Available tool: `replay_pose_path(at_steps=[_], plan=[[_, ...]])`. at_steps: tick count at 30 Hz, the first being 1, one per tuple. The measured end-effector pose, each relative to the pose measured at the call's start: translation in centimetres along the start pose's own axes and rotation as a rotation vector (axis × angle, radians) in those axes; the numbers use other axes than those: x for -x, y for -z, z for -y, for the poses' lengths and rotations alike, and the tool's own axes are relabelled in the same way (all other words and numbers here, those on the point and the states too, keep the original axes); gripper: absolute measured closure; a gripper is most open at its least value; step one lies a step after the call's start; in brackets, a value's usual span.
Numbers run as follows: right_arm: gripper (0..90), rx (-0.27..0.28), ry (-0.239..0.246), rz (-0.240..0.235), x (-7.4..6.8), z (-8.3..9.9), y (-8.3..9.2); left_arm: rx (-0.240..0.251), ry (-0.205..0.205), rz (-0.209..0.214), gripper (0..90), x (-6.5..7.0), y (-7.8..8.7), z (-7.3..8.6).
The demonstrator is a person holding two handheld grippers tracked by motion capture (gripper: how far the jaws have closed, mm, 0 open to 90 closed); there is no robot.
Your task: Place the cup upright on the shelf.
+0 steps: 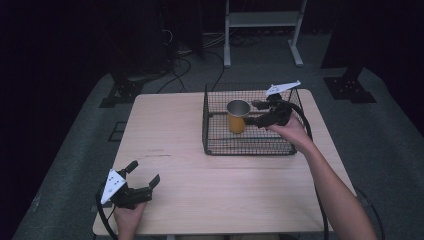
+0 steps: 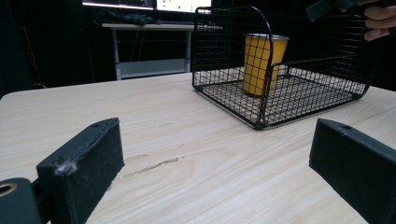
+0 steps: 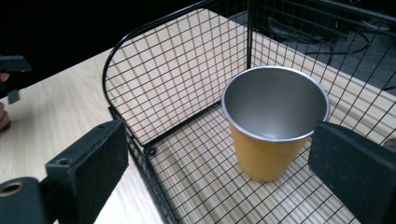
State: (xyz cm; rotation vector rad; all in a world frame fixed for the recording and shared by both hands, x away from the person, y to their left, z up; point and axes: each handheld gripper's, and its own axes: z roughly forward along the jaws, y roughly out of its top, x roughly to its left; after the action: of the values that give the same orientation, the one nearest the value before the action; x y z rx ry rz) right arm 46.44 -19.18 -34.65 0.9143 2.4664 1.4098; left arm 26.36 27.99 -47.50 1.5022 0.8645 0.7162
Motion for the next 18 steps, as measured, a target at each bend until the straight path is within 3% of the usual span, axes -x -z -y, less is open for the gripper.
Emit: replay_pose_path(at_steps=[18], plan=[[4.7, 0.011, -0.014, -0.03, -0.9, 2.1, 1.9, -0.003, -0.006, 0.0, 2.3, 0.1, 0.0, 0.0]])
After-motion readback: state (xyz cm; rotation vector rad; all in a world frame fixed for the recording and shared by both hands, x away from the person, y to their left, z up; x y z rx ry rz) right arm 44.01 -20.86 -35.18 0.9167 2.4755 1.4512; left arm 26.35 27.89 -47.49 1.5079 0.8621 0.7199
